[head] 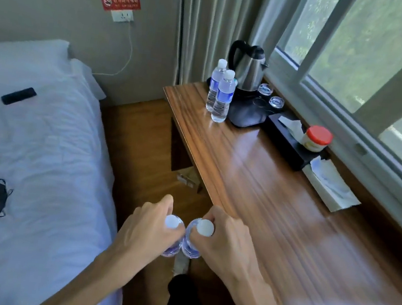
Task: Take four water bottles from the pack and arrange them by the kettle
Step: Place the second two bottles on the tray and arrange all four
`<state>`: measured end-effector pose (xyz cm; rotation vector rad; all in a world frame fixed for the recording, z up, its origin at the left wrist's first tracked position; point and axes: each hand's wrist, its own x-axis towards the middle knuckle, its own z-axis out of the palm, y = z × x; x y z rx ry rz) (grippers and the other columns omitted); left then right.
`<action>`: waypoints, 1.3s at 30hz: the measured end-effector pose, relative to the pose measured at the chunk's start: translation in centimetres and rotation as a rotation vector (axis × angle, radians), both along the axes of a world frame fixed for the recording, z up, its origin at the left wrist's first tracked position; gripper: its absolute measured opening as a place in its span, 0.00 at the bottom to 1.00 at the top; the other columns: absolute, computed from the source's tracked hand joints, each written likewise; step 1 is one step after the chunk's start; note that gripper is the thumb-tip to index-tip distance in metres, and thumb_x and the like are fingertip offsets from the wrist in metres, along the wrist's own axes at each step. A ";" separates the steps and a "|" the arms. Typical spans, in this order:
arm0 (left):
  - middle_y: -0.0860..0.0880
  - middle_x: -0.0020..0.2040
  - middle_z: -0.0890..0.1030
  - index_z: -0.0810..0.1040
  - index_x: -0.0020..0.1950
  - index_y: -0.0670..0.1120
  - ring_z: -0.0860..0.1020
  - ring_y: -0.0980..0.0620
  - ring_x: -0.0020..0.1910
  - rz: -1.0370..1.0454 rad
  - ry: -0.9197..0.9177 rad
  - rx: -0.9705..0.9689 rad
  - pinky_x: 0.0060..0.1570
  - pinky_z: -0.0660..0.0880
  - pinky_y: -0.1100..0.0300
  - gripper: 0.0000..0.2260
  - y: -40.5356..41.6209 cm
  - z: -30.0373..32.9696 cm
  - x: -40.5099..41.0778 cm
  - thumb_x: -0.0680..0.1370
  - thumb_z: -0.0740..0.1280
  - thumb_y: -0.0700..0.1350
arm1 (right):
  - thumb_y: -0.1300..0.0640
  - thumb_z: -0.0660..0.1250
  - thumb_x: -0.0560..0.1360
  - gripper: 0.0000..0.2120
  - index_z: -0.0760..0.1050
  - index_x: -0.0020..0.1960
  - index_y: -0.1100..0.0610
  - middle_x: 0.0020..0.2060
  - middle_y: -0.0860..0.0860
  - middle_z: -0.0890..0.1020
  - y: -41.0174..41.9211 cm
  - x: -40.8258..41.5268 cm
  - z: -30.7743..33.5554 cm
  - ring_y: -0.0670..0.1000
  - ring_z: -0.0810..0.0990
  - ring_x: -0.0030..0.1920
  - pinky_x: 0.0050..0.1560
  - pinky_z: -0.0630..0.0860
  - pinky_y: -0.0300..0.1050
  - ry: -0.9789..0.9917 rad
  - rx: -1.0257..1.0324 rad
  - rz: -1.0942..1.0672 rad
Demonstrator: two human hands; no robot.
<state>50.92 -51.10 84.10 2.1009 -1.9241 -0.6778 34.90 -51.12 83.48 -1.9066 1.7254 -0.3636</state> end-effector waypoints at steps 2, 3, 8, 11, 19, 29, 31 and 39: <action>0.52 0.30 0.72 0.63 0.38 0.51 0.70 0.51 0.29 0.017 -0.003 -0.026 0.25 0.59 0.63 0.14 -3.1 0.2 1.6 0.73 0.67 0.54 | 0.46 0.71 0.71 0.11 0.72 0.43 0.50 0.35 0.47 0.80 -3.6 1.4 0.4 0.49 0.79 0.34 0.33 0.76 0.41 -0.012 -0.005 0.007; 0.51 0.30 0.73 0.63 0.38 0.51 0.71 0.50 0.30 0.026 -0.005 -0.034 0.26 0.61 0.62 0.14 -4.7 0.3 2.3 0.72 0.67 0.54 | 0.46 0.71 0.70 0.11 0.72 0.43 0.49 0.34 0.47 0.80 -5.4 2.0 0.6 0.49 0.79 0.34 0.32 0.76 0.41 -0.014 -0.014 0.012; 0.49 0.29 0.73 0.65 0.38 0.49 0.72 0.50 0.29 0.032 -0.005 -0.089 0.25 0.62 0.60 0.14 -13.7 0.8 5.4 0.71 0.68 0.54 | 0.46 0.73 0.70 0.11 0.73 0.43 0.49 0.33 0.48 0.80 -14.1 4.6 1.2 0.50 0.80 0.33 0.32 0.79 0.43 -0.087 -0.065 0.002; 0.50 0.28 0.72 0.65 0.38 0.50 0.72 0.49 0.28 0.005 0.033 -0.137 0.25 0.59 0.64 0.14 -18.9 1.3 6.8 0.71 0.69 0.53 | 0.44 0.73 0.70 0.12 0.72 0.43 0.48 0.34 0.46 0.79 -18.8 5.9 1.7 0.49 0.80 0.34 0.32 0.78 0.42 -0.106 -0.072 -0.027; 0.51 0.32 0.77 0.67 0.41 0.49 0.79 0.52 0.32 -0.145 0.055 -0.148 0.29 0.78 0.56 0.14 -32.7 1.6 9.3 0.72 0.70 0.56 | 0.45 0.73 0.68 0.20 0.61 0.33 0.45 0.26 0.44 0.71 -29.9 8.5 1.2 0.46 0.71 0.28 0.28 0.63 0.36 -0.135 -0.121 -0.242; 0.50 0.32 0.76 0.67 0.40 0.49 0.75 0.49 0.33 -0.464 0.109 -0.111 0.29 0.68 0.55 0.15 -47.9 0.7 10.3 0.70 0.69 0.56 | 0.44 0.72 0.64 0.16 0.63 0.32 0.41 0.26 0.45 0.75 -39.7 11.6 0.0 0.47 0.75 0.32 0.32 0.70 0.41 -0.116 -0.170 -0.614; 0.50 0.32 0.74 0.67 0.40 0.48 0.73 0.46 0.33 -0.554 0.113 -0.118 0.27 0.62 0.58 0.15 -50.5 0.7 9.9 0.69 0.69 0.55 | 0.41 0.70 0.63 0.13 0.67 0.34 0.46 0.29 0.47 0.78 -41.4 12.3 -0.6 0.51 0.77 0.34 0.34 0.74 0.46 -0.108 -0.171 -0.726; 0.51 0.31 0.72 0.67 0.40 0.46 0.69 0.43 0.34 -0.804 0.162 -0.110 0.27 0.59 0.57 0.15 -57.0 0.0 7.5 0.68 0.71 0.52 | 0.43 0.70 0.64 0.13 0.74 0.37 0.52 0.32 0.48 0.82 -45.0 13.8 -1.8 0.52 0.80 0.36 0.38 0.77 0.49 -0.091 -0.205 -1.041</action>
